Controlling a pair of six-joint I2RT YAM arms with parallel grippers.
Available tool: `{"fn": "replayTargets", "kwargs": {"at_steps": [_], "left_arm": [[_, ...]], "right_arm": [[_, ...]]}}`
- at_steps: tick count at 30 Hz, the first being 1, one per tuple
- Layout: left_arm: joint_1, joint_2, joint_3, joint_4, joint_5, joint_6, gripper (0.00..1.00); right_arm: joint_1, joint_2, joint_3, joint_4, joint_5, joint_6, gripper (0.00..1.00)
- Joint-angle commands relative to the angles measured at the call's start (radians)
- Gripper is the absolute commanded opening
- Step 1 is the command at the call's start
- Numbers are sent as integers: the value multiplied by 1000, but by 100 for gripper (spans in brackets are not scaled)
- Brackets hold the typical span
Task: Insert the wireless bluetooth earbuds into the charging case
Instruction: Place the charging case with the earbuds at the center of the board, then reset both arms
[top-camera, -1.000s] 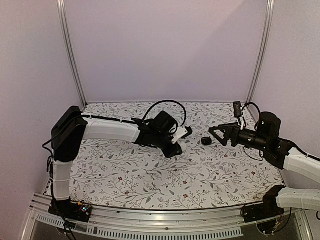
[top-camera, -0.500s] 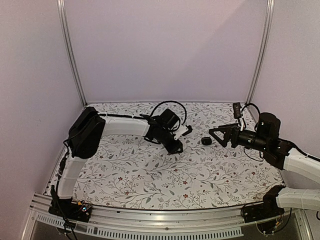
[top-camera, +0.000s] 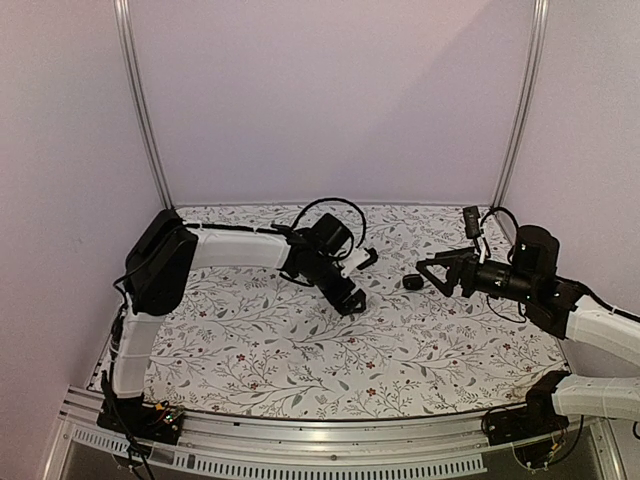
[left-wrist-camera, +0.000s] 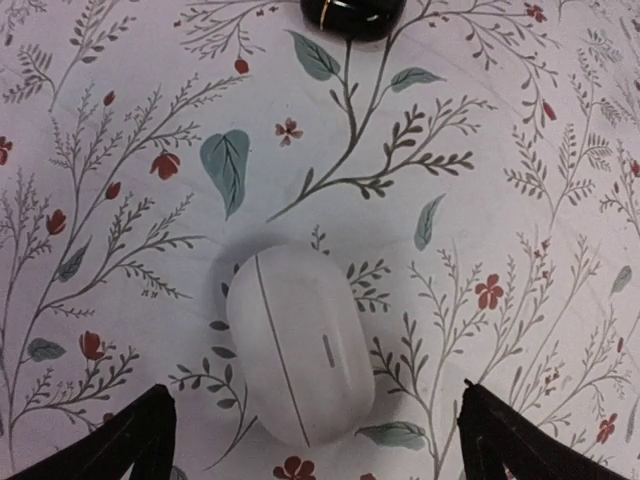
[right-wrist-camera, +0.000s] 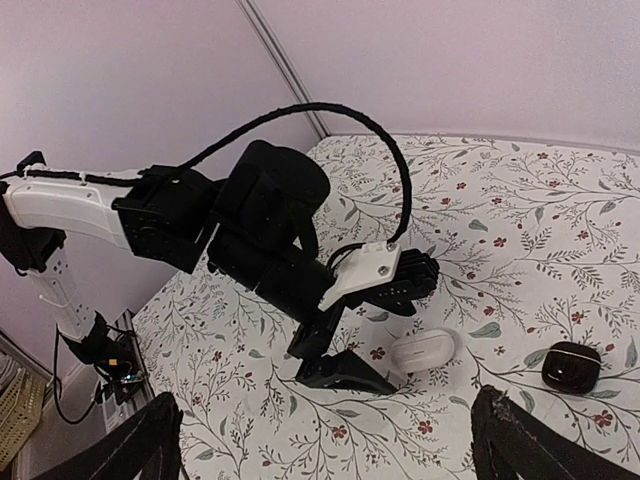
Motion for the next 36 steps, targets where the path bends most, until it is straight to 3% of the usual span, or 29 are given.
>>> {"fn": "replayTargets", "kwargs": {"at_steps": [1,8,17,21,27,36], "left_arm": [[29,-195,-62,41,-32,-9,100],[153,-502,-257,133,-10,-159,100],[418,-994,-767,342,14,-437,100],[453,-1129,-915,344,-91,-507,100],[459,-1236,-1059,379,-199,-562,100],[462,-1224,-1072,371,-270,-585,100]], "right_arm": [[-6,14,19,1,-3,-34,99],[-42,23,81,0,-9,-53,99],[-178,-5,56,2,-45,-36,99],[-245,2,-23,59,-66,8,99],[-289,23,-135,165,-80,65,99],[-289,53,-185,216,-85,94,99]]}}
